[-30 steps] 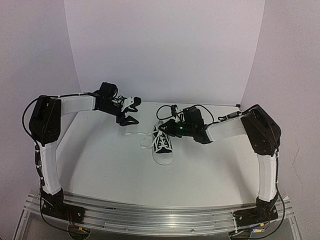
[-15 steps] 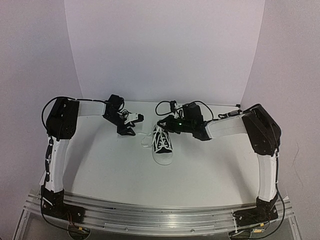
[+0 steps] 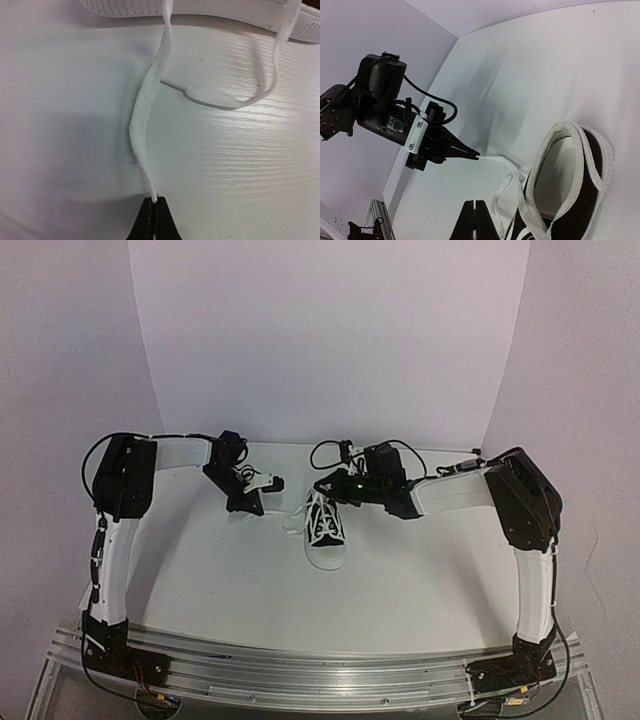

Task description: Tie the shoes

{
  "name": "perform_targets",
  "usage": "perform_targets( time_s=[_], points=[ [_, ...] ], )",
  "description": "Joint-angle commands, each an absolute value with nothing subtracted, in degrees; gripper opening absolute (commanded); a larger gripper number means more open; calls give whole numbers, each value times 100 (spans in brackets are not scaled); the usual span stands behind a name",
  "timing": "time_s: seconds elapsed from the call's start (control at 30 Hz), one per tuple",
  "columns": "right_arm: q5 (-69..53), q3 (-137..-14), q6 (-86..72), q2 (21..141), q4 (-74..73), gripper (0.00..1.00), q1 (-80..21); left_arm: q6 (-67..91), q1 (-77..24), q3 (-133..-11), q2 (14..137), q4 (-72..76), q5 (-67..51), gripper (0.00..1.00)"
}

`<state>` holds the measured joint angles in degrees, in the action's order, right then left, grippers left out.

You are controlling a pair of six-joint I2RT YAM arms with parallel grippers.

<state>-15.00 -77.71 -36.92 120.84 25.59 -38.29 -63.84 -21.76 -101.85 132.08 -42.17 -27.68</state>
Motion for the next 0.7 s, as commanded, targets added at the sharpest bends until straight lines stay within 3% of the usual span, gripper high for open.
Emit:
perform_targets(
  time_s=[0.0, 0.3, 0.67],
  points=[
    [-1357, -7987, -3737, 12041, 2518, 0, -3871, -5998, -2529, -10189, 12304, -5223, -3550, 0],
    [-1320, -7992, -3815, 12064, 2384, 0, -3930, -4758, -3675, -9696, 11398, -4989, -4433, 0],
    [-1398, -8015, -3718, 11971, 2219, 0, -3930, -4202, -4780, -9199, 11540, -3072, -5271, 0]
  ],
)
